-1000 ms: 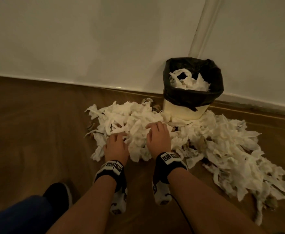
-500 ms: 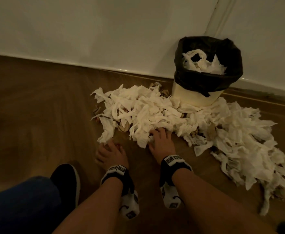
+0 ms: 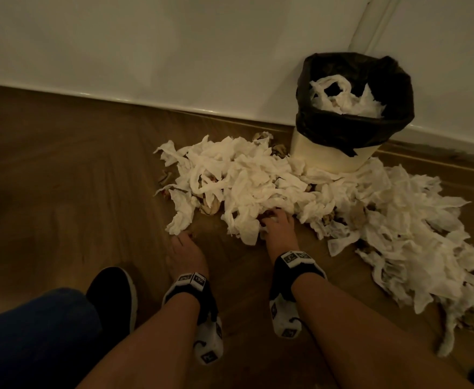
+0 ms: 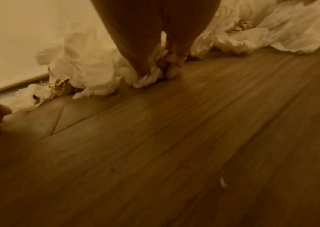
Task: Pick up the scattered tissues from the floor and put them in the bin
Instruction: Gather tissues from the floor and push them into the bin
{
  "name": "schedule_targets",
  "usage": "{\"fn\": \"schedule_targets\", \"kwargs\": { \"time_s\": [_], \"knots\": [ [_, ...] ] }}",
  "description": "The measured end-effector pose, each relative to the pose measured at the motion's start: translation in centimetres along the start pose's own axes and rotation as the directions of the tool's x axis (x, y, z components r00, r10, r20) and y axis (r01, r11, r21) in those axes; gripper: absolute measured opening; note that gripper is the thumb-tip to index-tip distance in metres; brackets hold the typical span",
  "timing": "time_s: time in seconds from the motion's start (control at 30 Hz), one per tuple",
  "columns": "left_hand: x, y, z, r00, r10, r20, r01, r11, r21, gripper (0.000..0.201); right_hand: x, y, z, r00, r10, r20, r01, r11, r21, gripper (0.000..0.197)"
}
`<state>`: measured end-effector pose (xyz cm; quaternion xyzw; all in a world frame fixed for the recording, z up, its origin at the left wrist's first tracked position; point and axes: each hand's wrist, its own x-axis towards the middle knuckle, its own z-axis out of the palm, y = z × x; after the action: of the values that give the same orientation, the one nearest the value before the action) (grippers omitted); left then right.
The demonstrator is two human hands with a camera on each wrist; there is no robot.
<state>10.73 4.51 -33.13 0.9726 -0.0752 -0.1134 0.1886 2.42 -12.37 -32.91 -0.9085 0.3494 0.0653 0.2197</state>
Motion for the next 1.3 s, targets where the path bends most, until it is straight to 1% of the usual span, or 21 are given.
{"fn": "schedule_targets", "kwargs": {
  "time_s": [0.07, 0.1, 0.17, 0.23, 0.27, 0.3, 0.33, 0.37, 0.4, 0.43, 0.47, 0.5, 0.6, 0.7, 0.77, 0.83, 0.97, 1.07, 1.17, 1.23, 1.3],
  "knots": [
    [-0.2, 0.3, 0.0, 1.0, 0.02, -0.002, -0.02, 0.999, -0.039, 0.03, 0.3, -0.2, -0.5, 0.999, 0.037, 0.0, -0.037, 0.997, 0.072, 0.032],
    [-0.3, 0.6, 0.0, 1.0, 0.023, 0.011, -0.023, 0.997, -0.067, 0.03, 0.4, -0.4, -0.9, 0.997, 0.07, -0.017, -0.066, 0.983, 0.171, 0.032],
    [-0.5, 1.3, -0.1, 0.998, 0.011, 0.056, -0.003, 0.99, -0.141, 0.029, 0.5, -0.7, -1.8, 0.99, 0.128, -0.058, -0.098, 0.924, 0.369, 0.032],
    [-0.7, 1.9, -0.2, 0.996, 0.009, 0.089, 0.008, 0.982, -0.191, 0.02, 0.6, -0.5, -2.8, 0.982, 0.184, -0.05, -0.134, 0.853, 0.504, 0.032],
    [-0.9, 2.3, -0.2, 0.995, 0.017, 0.095, 0.001, 0.982, -0.19, 0.015, 0.6, -0.2, -3.1, 0.976, 0.215, -0.02, -0.158, 0.776, 0.611, 0.033],
    [-1.0, 2.6, -0.2, 0.995, 0.027, 0.098, -0.009, 0.984, -0.18, 0.012, 0.4, 0.1, -3.5, 0.967, 0.252, 0.033, -0.191, 0.637, 0.747, 0.034],
    [-1.1, 3.0, -0.2, 0.994, 0.038, 0.099, -0.021, 0.985, -0.173, 0.012, 0.1, 0.5, -3.9, 0.955, 0.277, 0.106, -0.227, 0.454, 0.861, 0.036],
    [-1.2, 3.4, -0.2, 0.994, 0.055, 0.1, -0.037, 0.985, -0.169, 0.012, -0.2, 1.0, -4.3, 0.942, 0.276, 0.189, -0.263, 0.26, 0.929, 0.04],
    [-1.3, 3.8, -0.2, 0.992, 0.076, 0.099, -0.059, 0.985, -0.162, 0.012, -0.6, 1.4, -4.8, 0.931, 0.252, 0.264, -0.291, 0.074, 0.954, 0.044],
    [-1.4, 4.1, -0.2, 0.99, 0.097, 0.097, -0.082, 0.985, -0.154, 0.012, -1.1, 1.8, -5.4, 0.923, 0.213, 0.32, -0.31, -0.078, 0.948, 0.048],
    [-1.5, 4.5, -0.3, 0.989, 0.116, 0.096, -0.101, 0.983, -0.15, 0.012, -1.6, 2.2, -5.9, 0.918, 0.173, 0.357, -0.326, -0.184, 0.927, 0.05],
    [-1.7, 4.8, -0.3, 0.987, 0.13, 0.096, -0.114, 0.982, -0.152, 0.013, -2.1, 2.7, -6.4, 0.913, 0.141, 0.384, -0.34, -0.258, 0.904, 0.051],
    [-2.2, 5.9, -0.2, 0.984, 0.151, 0.098, -0.134, 0.978, -0.157, 0.012, -3.7, 4.3, -7.6, 0.893, 0.063, 0.445, -0.388, -0.393, 0.834, 0.049],
    [-2.7, 7.1, -0.1, 0.98, 0.163, 0.111, -0.14, 0.972, -0.191, 0.009, -5.0, 5.5, -8.6, 0.899, 0.058, 0.434, -0.36, -0.465, 0.809, 0.053],
    [-3.2, 8.3, -0.2, 0.976, 0.18, 0.122, -0.149, 0.963, -0.225, 0.015, -5.5, 6.0, -9.4, 0.911, 0.07, 0.407, -0.321, -0.5, 0.804, 0.054],
    [-3.6, 9.7, -0.4, 0.968, 0.223, 0.116, -0.192, 0.953, -0.234, 0.023, -5.9, 6.3, -10.5, 0.923, 0.076, 0.377, -0.29, -0.504, 0.813, 0.048],
    [-3.8, 12.7, -2.0, 0.959, 0.264, 0.108, -0.23, 0.939, -0.257, 0.024, -6.6, 6.7, -13.3, 0.944, 0.08, 0.319, -0.239, -0.499, 0.833, 0.036],
    [-3.6, 15.2, -4.0, 0.941, 0.314, 0.126, -0.259, 0.908, -0.33, 0.033, -7.0, 6.3, -16.1, 0.962, 0.07, 0.265, -0.208, -0.44, 0.874, 0.028],
    [-4.2, 18.2, -6.6, 0.934, 0.332, 0.13, -0.244, 0.861, -0.447, 0.031, -7.5, 5.3, -19.3, 0.973, 0.083, 0.215, -0.172, -0.355, 0.919, 0.025],
    [-4.8, 20.3, -8.8, 0.918, 0.382, 0.108, -0.285, 0.824, -0.489, 0.025, -7.8, 4.3, -21.6, 0.981, 0.104, 0.165, -0.133, -0.259, 0.957, 0.03],
    [-5.3, 22.2, -11.3, 0.878, 0.473, 0.07, -0.387, 0.79, -0.475, 0.022, -8.0, 3.5, -23.9, 0.987, 0.123, 0.099, -0.077, -0.169, 0.983, 0.042]
  ]
}}
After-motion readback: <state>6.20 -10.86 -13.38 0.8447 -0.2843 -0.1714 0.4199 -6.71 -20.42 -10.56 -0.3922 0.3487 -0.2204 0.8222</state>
